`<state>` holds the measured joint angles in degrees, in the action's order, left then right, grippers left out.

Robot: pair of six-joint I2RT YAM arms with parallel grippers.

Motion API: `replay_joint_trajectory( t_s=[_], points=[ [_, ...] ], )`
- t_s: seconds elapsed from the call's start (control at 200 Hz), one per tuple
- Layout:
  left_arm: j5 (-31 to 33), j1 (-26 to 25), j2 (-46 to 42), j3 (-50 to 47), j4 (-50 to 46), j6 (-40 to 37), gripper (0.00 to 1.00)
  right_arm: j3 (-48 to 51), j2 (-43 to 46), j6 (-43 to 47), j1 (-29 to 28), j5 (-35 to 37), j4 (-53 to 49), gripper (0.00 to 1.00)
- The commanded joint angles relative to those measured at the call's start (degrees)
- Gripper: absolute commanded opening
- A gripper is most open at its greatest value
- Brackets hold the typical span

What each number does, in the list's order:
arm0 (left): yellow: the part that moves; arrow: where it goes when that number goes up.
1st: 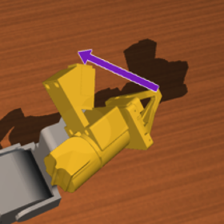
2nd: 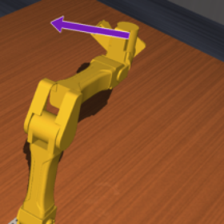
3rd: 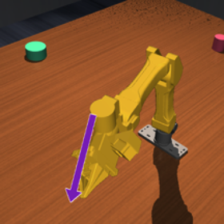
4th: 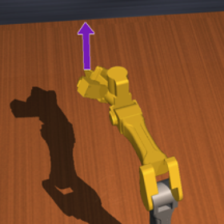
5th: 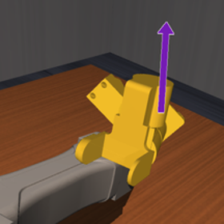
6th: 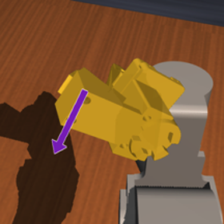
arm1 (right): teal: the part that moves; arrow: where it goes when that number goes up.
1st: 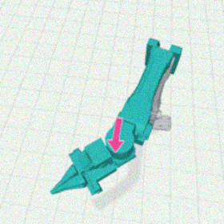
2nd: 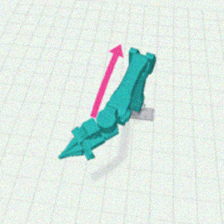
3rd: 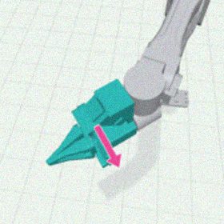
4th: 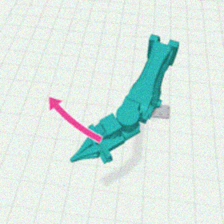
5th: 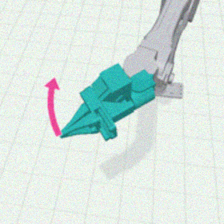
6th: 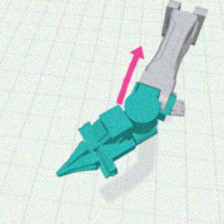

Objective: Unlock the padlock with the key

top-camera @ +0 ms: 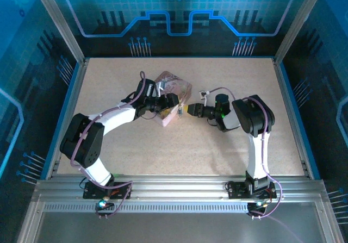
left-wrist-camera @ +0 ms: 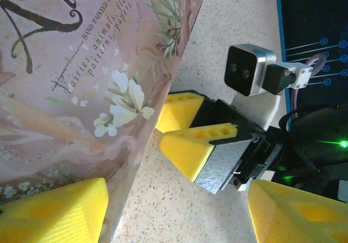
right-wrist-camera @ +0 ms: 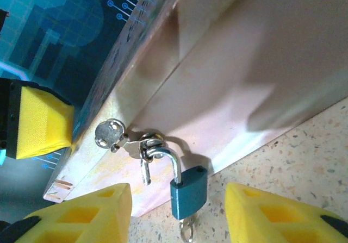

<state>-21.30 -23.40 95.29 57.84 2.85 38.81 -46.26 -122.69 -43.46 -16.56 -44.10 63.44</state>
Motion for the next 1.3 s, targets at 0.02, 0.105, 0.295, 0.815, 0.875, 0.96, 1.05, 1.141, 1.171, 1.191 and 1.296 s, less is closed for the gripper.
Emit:
replay_joint_trajectory(
  t_s=[0.02, 0.105, 0.295, 0.815, 0.875, 0.96, 1.05, 1.141, 1.171, 1.191, 1.296],
  points=[
    [1.3, 1.3, -0.9, -3.8, -8.5, -0.7, 0.70, 1.1, 6.3, 5.2, 2.1, 1.9, -3.5, 0.52],
    [1.2, 1.8, -2.0, -4.6, -8.9, -0.9, 0.70, 0.2, 10.8, 9.5, 3.3, 4.3, -12.0, 0.57],
    [1.5, 2.6, -4.2, -6.5, -9.8, -1.3, 0.71, -8.6, 15.1, 18.6, 4.5, 6.4, -34.0, 0.64],
    [-4.0, 6.2, -6.2, 1.2, -10.2, -1.5, 0.71, 3.0, 16.4, 13.9, -3.2, 1.4, -19.4, 0.65],
    [-4.6, 5.5, -4.8, 3.1, -9.9, -1.4, 0.71, 2.7, 15.7, 14.1, -4.9, 0.9, -19.1, 0.65],
    [-5.2, 4.1, -2.2, 5.8, -9.8, -1.5, 0.71, 1.7, 14.6, 14.8, -7.1, 1.0, -19.7, 0.64],
    [-5.6, 3.0, 0.6, 7.7, -9.2, -1.1, 0.71, 0.7, 13.1, 14.8, -8.4, 1.5, -19.3, 0.64],
    [-5.9, 2.5, 2.9, 8.6, -8.2, -0.7, 0.70, -0.5, 11.4, 14.3, -8.9, 1.3, -18.4, 0.63],
    [-6.0, 2.4, 3.6, 8.8, -8.1, -0.5, 0.71, -0.8, 11.0, 14.2, -9.1, 1.1, -18.3, 0.63],
    [-6.0, 2.4, 3.9, 8.9, -7.8, -0.4, 0.70, -1.1, 10.7, 14.2, -9.2, 0.9, -18.2, 0.63],
    [-6.0, 2.2, 5.3, 8.8, -7.1, 0.0, 0.71, -2.7, 9.9, 14.9, -9.9, 0.7, -19.2, 0.62]
  ],
)
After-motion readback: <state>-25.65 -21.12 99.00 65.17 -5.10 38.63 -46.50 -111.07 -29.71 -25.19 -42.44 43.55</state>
